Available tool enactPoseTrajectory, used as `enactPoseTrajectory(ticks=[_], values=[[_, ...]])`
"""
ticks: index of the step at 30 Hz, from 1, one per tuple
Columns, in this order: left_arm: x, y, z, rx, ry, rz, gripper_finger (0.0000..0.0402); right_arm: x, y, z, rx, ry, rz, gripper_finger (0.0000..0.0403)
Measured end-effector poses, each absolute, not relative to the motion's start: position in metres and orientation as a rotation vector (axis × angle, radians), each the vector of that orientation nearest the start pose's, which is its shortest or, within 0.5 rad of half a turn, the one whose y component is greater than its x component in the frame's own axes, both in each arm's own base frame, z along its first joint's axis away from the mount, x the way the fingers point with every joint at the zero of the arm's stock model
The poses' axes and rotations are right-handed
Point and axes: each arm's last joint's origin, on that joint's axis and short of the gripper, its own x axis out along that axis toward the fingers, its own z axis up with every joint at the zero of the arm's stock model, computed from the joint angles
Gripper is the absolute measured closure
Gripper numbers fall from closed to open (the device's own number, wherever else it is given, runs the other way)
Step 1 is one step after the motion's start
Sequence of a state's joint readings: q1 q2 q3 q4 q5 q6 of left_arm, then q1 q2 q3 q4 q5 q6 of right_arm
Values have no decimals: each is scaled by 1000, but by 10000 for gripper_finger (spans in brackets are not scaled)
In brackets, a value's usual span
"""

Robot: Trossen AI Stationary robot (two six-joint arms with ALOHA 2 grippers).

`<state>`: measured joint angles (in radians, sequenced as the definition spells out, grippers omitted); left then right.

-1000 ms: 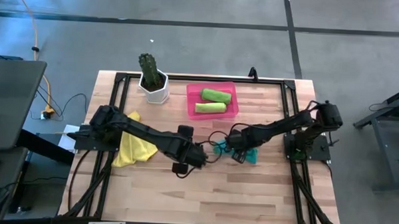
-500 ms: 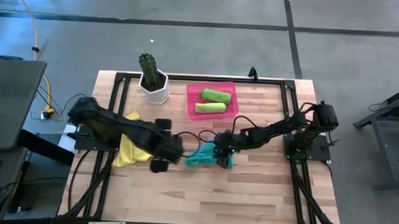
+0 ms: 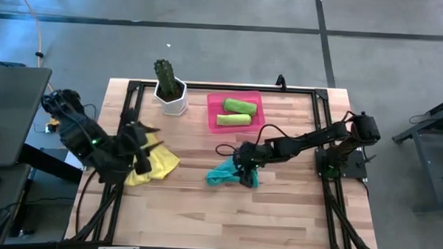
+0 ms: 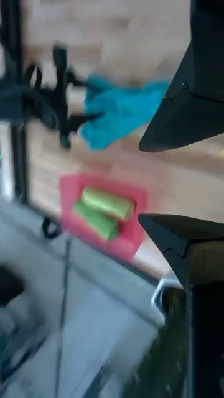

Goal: Roll microfiber towels into tight, uniform cylinder then place into a basket
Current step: Roll the blue microfiber cloth

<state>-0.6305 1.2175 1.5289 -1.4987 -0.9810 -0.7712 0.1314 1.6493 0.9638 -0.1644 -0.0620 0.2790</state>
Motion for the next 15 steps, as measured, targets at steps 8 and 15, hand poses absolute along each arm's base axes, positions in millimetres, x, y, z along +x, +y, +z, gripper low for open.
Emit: enactPoseTrajectory(ticks=[8,15], values=[[138,-65,291,-87,465,697,241,315,43,175,217,1048,31,188],[175,-75,217,-287,267,330,241,309,43,172,187,1117,33,188]])
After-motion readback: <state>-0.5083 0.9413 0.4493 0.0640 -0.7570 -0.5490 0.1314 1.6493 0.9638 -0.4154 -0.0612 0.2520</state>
